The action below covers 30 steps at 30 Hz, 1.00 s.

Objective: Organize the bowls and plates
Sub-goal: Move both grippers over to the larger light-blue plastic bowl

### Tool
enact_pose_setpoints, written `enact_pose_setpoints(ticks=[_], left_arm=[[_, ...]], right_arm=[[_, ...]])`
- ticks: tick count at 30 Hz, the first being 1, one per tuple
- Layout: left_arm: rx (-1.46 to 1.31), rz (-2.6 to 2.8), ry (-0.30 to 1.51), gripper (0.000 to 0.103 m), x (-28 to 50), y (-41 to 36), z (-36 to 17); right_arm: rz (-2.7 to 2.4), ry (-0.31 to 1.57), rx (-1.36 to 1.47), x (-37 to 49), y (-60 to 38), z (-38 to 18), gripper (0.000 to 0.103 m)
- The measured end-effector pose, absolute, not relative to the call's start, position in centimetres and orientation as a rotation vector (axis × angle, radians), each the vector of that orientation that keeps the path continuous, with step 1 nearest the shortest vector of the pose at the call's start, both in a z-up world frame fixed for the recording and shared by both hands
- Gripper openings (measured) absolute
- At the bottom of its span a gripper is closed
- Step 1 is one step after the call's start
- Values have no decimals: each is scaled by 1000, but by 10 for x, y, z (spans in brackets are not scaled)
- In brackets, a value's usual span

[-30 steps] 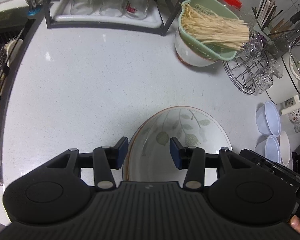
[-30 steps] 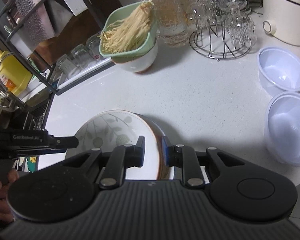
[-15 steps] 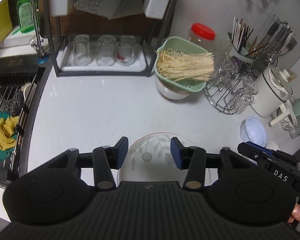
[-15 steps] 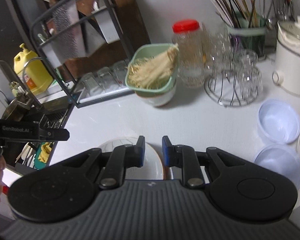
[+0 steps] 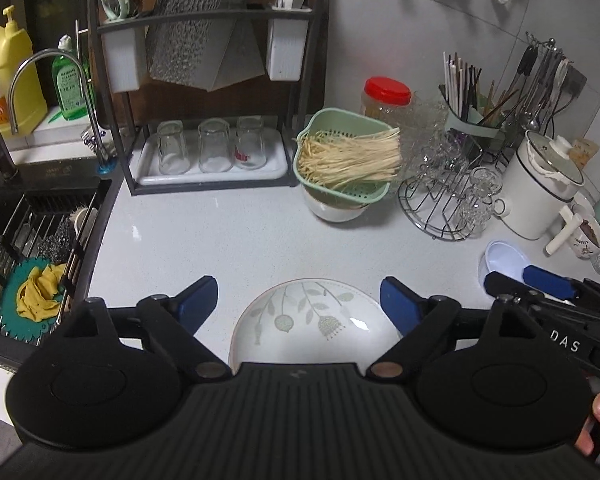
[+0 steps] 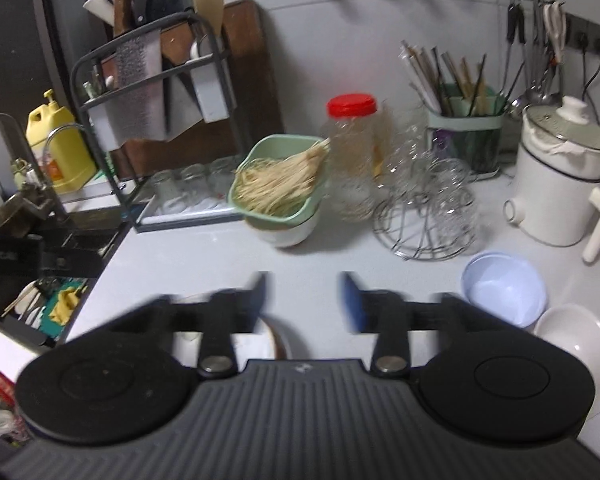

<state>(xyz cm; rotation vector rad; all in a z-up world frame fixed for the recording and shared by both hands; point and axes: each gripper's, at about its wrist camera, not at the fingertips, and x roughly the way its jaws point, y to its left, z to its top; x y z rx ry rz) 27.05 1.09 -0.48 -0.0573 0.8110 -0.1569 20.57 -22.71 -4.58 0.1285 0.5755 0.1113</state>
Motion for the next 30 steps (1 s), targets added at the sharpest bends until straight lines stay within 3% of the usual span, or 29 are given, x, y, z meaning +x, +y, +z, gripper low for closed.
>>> enact_pose_setpoints(ticks=[1,2,14,30], left_arm=[[-56,-158,804,92,268,8,-4],[-56,-159,798,92,266,5,-4],[-73,-213,759,92,234,-42,-28],[-48,-278,843,92,214,-88,-52]], right_arm=[[106,564,130,204,-231,-47,82],[100,558,131,203,-234,-48,84],[83,550,115,164,-276,-65,84],[-18,622,179,118,-313,-93,84]])
